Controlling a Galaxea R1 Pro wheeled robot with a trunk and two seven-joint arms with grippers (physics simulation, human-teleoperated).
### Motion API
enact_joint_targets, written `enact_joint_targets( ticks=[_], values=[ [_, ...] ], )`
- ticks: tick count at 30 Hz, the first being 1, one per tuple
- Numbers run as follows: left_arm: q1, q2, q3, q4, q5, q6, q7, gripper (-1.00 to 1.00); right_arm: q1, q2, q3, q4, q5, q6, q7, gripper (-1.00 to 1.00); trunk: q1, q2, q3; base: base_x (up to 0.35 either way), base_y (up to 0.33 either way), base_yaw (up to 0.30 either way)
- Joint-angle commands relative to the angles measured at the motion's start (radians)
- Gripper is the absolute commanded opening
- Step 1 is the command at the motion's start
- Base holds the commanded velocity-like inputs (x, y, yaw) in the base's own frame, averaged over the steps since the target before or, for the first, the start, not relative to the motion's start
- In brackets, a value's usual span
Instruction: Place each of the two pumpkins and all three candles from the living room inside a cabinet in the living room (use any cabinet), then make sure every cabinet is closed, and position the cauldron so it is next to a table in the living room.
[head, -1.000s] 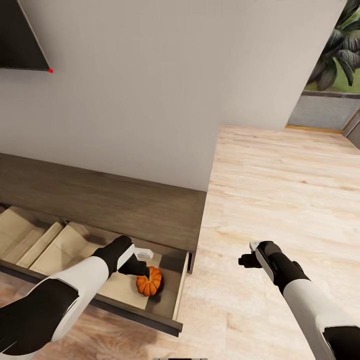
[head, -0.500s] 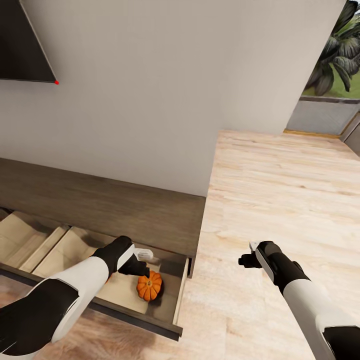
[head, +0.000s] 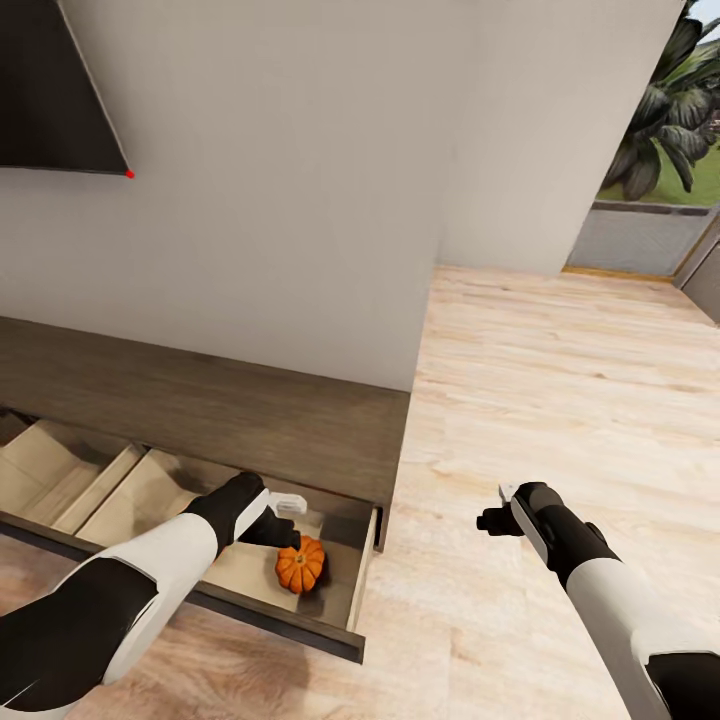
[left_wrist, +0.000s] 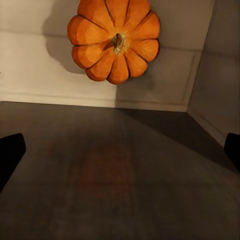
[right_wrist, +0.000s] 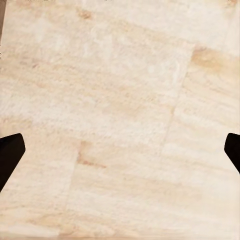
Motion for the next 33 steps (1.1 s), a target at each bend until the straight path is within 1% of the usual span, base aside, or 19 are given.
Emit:
enact_joint_targets(
  ticks=[1, 10, 16, 18, 22, 25, 33],
  values=[
    [-0.001, 0.001, -0.008, 0.000, 0.005, 0.002, -0.002, 1.00, 0.000, -0.002, 0.006, -0.001, -0.006, 0.004, -0.001, 1.00, 0.000, 0.000, 0.001, -0.018, 0.000, 0.000],
    [-0.001, 0.000, -0.008, 0.003, 0.006, -0.004, -0.002, 1.00, 0.000, -0.002, 0.007, -0.001, -0.005, 0.004, -0.001, 1.00, 0.000, 0.000, 0.015, -0.013, 0.000, 0.000],
    [-0.001, 0.000, -0.008, 0.002, 0.006, -0.005, -0.001, 1.00, 0.000, -0.002, 0.007, -0.001, -0.004, 0.004, -0.002, 1.00, 0.000, 0.000, 0.024, -0.168, 0.000, 0.000],
    [-0.001, 0.001, -0.008, 0.003, 0.005, -0.016, -0.002, 1.00, 0.000, -0.002, 0.007, -0.001, -0.003, 0.004, -0.002, 1.00, 0.000, 0.000, 0.027, -0.279, 0.000, 0.000],
    [-0.001, 0.001, -0.008, 0.007, 0.007, -0.065, -0.003, 1.00, 0.000, -0.001, 0.008, -0.001, -0.003, 0.004, -0.001, 1.00, 0.000, 0.000, 0.034, -0.296, 0.000, 0.000],
    [-0.001, 0.001, -0.007, 0.020, 0.007, -0.074, -0.003, 1.00, 0.000, -0.001, 0.008, -0.001, -0.003, 0.004, -0.001, 1.00, 0.000, 0.000, 0.038, -0.191, 0.000, 0.000],
    [-0.001, 0.001, -0.007, 0.038, 0.006, -0.082, -0.003, 1.00, 0.000, -0.001, 0.008, 0.000, -0.002, 0.004, -0.001, 1.00, 0.000, 0.000, 0.051, -0.029, 0.000, 0.000]
  ],
)
